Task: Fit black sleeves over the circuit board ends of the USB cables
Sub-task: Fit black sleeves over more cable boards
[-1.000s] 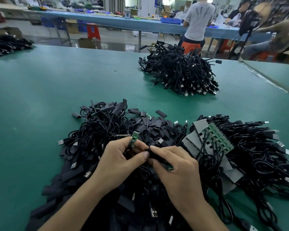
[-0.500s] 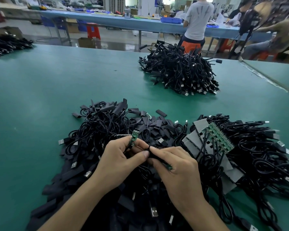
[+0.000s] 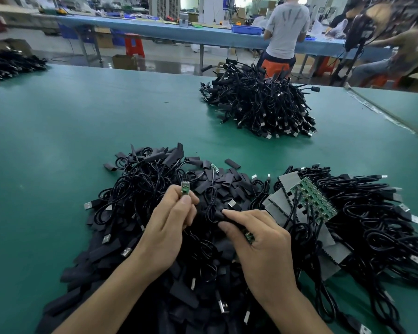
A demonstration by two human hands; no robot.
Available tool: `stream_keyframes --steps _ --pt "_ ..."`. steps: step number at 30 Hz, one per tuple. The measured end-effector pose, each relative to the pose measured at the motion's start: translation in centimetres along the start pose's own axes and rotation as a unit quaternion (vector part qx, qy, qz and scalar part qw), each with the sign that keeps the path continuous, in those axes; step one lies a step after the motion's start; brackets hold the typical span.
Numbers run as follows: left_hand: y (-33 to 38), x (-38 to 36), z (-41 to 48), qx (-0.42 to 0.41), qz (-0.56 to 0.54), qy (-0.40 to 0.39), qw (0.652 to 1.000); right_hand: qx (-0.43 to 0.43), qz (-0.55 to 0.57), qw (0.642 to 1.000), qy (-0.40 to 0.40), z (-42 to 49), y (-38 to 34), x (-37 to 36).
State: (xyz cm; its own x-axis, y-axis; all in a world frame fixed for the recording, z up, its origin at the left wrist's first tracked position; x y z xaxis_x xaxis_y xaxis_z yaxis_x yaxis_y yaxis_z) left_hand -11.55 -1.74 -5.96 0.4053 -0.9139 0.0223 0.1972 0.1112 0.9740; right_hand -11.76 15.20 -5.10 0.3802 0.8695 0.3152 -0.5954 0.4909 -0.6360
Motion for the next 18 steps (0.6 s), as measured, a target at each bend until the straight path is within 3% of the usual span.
stream_keyframes --steps 4,9,18 --pt "0.19 -0.01 -0.04 -0.035 0.044 -0.043 0.997 0.0 0.013 1.0 0.009 0.06 0.09 0.18" --pt "0.72 -0.23 -0.23 -0.035 0.005 -0.096 0.995 -0.001 0.012 1.0 0.004 0.04 0.09 0.08" --pt "0.4 0.02 -0.01 -0.026 0.008 -0.078 0.997 -0.005 0.015 1.0 -0.026 0.01 -0.02 -0.12"
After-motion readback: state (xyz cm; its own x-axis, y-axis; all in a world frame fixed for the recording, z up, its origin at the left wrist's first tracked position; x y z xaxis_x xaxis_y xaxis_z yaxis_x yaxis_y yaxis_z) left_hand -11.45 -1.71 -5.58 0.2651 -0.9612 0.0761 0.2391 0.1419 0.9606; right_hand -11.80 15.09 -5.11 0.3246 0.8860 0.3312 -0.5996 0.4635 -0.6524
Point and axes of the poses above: each hand's wrist, its own z-axis towards the middle knuckle, its own x-axis out of the back of the hand, y = z × x, the point moved 6 cm from there along z, towards the middle knuckle, and after that the axes turned 15 degrees about y, right-handed, at the moved point
